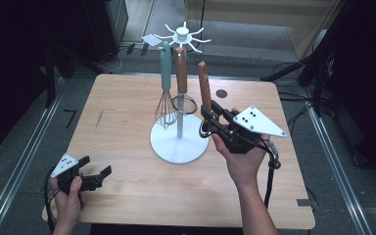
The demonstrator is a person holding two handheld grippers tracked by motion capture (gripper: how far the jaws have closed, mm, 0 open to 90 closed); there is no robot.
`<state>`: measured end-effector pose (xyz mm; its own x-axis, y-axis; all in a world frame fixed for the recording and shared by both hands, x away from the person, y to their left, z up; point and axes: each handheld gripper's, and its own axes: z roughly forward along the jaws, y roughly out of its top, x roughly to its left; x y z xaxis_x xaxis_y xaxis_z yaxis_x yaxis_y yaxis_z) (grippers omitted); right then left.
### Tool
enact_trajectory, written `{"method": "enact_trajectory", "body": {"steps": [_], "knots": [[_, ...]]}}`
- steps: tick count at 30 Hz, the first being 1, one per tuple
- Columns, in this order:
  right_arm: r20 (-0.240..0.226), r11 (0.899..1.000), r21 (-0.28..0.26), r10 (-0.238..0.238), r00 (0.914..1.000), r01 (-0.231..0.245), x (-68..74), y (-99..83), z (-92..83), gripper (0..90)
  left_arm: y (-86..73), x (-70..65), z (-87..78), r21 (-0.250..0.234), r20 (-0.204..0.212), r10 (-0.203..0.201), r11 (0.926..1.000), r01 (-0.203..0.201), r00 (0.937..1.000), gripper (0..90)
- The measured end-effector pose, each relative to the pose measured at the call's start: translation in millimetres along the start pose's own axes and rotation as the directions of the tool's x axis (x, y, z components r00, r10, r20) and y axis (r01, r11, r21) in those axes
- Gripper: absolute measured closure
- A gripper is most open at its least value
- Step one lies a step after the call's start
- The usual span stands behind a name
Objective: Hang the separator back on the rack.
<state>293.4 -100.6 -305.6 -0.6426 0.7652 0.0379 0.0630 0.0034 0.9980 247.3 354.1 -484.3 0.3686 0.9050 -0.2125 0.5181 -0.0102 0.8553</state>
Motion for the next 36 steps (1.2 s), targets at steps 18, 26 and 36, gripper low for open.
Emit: {"method": "enact_trajectory", "body": {"steps": [18, 26, 36], "knots": [[-0.002, 1.000, -0.019, 0.000, 1.0000, 0.000, 0.2, 11.4, 2.1, 71.1, 0.0, -0.1, -0.2, 0.002, -0.002, 0.001, 1.0000, -0.001, 1.0000, 0.0], [-0.002, 1.000, -0.024, 0.004, 1.0000, -0.004, 1.3, 13.5, 3.1, 71.1, 0.0, 0.1, -0.1, 0.001, -0.002, 0.000, 1.0000, 0.000, 1.0000, 0.0], [0.007, 0.999, -0.038, 0.000, 1.0000, 0.000, 1.3, 15.9, 5.3, 71.1, 0.0, 0.1, -0.1, 0.001, -0.001, 0.001, 1.0000, -0.001, 1.0000, 0.0]]}}
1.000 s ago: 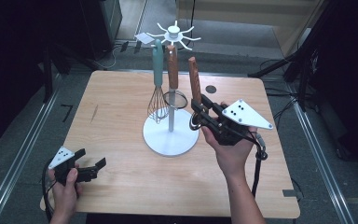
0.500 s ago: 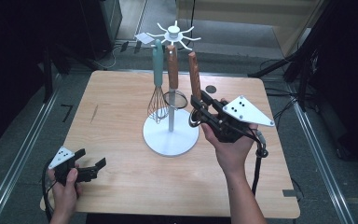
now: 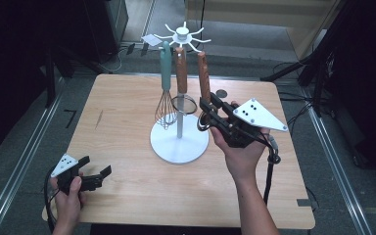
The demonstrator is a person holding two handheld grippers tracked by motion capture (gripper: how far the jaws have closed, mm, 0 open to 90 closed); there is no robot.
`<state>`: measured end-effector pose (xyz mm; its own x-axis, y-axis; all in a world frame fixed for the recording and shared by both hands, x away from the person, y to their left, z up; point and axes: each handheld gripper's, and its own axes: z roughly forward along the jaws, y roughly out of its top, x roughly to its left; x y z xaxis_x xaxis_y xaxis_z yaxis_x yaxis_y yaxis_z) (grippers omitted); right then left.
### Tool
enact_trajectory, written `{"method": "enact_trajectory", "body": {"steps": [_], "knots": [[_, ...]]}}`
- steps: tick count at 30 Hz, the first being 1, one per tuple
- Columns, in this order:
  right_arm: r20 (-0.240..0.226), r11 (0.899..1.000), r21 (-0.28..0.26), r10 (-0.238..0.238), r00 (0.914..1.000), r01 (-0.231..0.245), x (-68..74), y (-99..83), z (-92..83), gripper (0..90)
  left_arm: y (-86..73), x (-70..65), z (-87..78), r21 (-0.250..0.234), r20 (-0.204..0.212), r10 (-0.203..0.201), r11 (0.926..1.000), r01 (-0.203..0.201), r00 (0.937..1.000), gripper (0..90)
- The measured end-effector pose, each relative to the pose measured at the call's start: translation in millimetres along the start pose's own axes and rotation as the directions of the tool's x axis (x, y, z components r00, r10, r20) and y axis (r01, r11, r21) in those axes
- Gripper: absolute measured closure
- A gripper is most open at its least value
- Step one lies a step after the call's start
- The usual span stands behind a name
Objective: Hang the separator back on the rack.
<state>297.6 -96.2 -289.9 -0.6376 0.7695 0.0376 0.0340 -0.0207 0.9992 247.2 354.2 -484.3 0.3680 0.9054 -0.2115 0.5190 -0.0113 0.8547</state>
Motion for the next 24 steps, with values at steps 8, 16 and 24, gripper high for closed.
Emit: {"method": "enact_trajectory", "body": {"steps": [8, 16, 24], "knots": [[0.002, 1.000, 0.003, 0.007, 1.0000, -0.007, 0.1, 2.4, 2.5, 71.1, 0.0, 0.0, 0.0, 0.000, 0.000, 0.000, 1.0000, 0.000, 1.0000, 0.0], [0.004, 1.000, 0.003, 0.019, 0.9998, -0.019, -2.7, 2.8, 5.9, 71.1, 0.0, 0.1, 0.0, 0.001, 0.002, 0.000, 1.0000, 0.000, 1.0000, 0.0], [0.002, 1.000, 0.014, 0.019, 0.9998, -0.019, -2.4, 3.1, 10.9, 71.1, 0.0, 0.0, 0.0, 0.001, 0.002, 0.002, 1.0000, -0.002, 1.0000, 0.0]]}}
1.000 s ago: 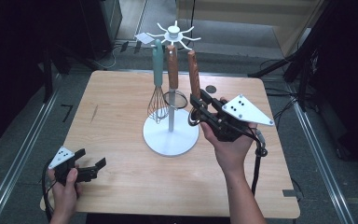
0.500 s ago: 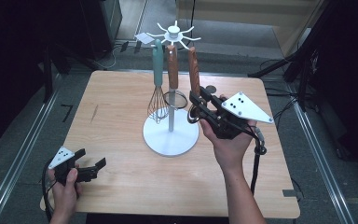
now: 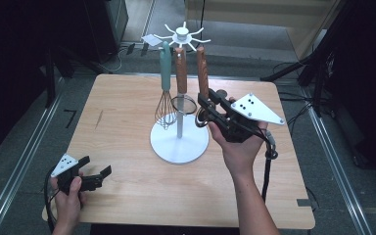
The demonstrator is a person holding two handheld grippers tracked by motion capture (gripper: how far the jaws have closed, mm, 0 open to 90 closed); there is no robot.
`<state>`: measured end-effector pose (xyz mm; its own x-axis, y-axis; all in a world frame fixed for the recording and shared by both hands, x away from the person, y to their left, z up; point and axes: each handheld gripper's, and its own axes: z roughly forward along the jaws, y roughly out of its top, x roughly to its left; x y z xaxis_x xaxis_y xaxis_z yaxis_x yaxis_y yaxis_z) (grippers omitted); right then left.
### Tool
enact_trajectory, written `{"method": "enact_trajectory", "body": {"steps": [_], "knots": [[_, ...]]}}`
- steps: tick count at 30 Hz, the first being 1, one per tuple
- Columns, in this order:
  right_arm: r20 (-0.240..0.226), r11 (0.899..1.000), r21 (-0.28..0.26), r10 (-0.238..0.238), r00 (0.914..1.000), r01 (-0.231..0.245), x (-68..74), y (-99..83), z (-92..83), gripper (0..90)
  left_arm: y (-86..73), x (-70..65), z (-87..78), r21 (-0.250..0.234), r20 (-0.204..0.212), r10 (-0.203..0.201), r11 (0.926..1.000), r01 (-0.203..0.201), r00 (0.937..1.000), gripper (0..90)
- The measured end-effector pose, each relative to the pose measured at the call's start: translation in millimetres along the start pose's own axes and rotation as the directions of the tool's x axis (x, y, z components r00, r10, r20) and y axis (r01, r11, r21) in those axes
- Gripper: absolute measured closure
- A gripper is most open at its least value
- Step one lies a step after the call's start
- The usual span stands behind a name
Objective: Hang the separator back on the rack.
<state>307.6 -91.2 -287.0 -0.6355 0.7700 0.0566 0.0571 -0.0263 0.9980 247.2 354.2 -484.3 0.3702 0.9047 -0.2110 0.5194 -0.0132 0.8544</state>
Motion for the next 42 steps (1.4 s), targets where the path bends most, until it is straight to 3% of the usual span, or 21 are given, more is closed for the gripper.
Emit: {"method": "enact_trajectory", "body": {"steps": [21, 29, 37, 42], "knots": [[0.010, 1.000, 0.015, 0.006, 0.9999, -0.006, 1.1, -1.2, 10.4, 69.1, 0.1, 0.0, 0.3, 0.002, 0.001, 0.001, 1.0000, -0.001, 1.0000, 0.0], [0.033, 0.999, 0.038, -0.012, 0.9994, 0.010, -0.3, -4.3, 9.2, 49.9, 0.1, -0.3, 0.5, 0.002, 0.000, 0.000, 1.0000, 0.000, 1.0000, 0.0], [0.095, 0.998, 0.069, -0.018, 0.9953, 0.011, -4.8, -16.9, 2.3, 28.6, 0.2, -0.6, 0.3, 0.007, 0.000, 0.002, 1.0000, -0.002, 1.0000, 0.0], [0.110, 0.995, 0.094, 0.009, 0.9939, -0.020, -9.9, -25.8, -3.0, 21.7, 0.3, -0.5, 0.4, 0.007, 0.000, 0.003, 1.0000, -0.003, 1.0000, 0.0]]}}
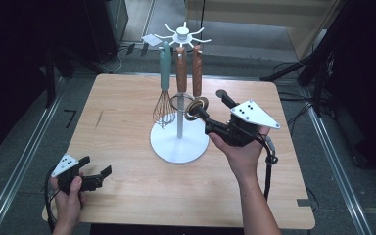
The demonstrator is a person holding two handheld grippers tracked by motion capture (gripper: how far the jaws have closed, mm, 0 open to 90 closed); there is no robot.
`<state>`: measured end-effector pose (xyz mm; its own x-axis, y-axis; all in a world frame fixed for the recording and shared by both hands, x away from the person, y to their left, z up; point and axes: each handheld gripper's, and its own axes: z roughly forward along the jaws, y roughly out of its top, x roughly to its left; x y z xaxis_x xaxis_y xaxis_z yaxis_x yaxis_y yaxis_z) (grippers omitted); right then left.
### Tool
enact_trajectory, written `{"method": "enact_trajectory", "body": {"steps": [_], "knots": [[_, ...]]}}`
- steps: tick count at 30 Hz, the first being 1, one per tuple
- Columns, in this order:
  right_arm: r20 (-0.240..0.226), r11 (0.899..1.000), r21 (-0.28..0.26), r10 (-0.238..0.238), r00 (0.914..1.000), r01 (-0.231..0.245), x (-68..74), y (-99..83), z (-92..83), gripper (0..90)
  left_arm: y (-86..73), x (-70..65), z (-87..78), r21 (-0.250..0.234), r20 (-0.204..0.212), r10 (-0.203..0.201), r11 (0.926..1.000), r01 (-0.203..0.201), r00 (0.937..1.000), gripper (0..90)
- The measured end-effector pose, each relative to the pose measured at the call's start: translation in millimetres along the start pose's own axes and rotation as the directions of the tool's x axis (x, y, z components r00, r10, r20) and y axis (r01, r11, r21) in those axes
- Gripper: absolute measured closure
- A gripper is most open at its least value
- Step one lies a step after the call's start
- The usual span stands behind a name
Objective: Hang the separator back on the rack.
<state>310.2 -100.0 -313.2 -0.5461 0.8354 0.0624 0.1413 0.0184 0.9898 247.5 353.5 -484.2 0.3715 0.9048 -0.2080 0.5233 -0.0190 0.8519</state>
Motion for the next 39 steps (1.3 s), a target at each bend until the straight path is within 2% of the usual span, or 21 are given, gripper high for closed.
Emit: {"method": "enact_trajectory", "body": {"steps": [10, 19, 29, 39], "knots": [[0.031, 0.999, 0.035, 0.013, 0.9995, -0.014, -8.3, -25.6, -6.5, 15.2, -0.1, -0.3, 0.1, 0.000, -0.002, 0.003, 1.0000, -0.003, 1.0000, 0.0], [0.055, 0.996, 0.071, 0.043, 0.9975, -0.047, -20.9, -51.2, -15.4, 15.1, 0.0, -1.0, 0.2, 0.004, -0.006, 0.005, 1.0000, -0.005, 1.0000, 0.0], [0.062, 0.991, 0.110, 0.068, 0.9958, -0.074, -30.2, -77.0, -24.3, 13.3, -0.2, -1.6, 0.3, 0.001, -0.005, 0.016, 0.9999, -0.016, 0.9999, 0.0], [0.099, 0.985, 0.153, 0.068, 0.9928, -0.083, -36.8, -107.9, -33.4, 13.6, -0.1, -2.2, 0.3, 0.006, -0.005, 0.024, 0.9997, -0.024, 0.9997, 0.0]]}}
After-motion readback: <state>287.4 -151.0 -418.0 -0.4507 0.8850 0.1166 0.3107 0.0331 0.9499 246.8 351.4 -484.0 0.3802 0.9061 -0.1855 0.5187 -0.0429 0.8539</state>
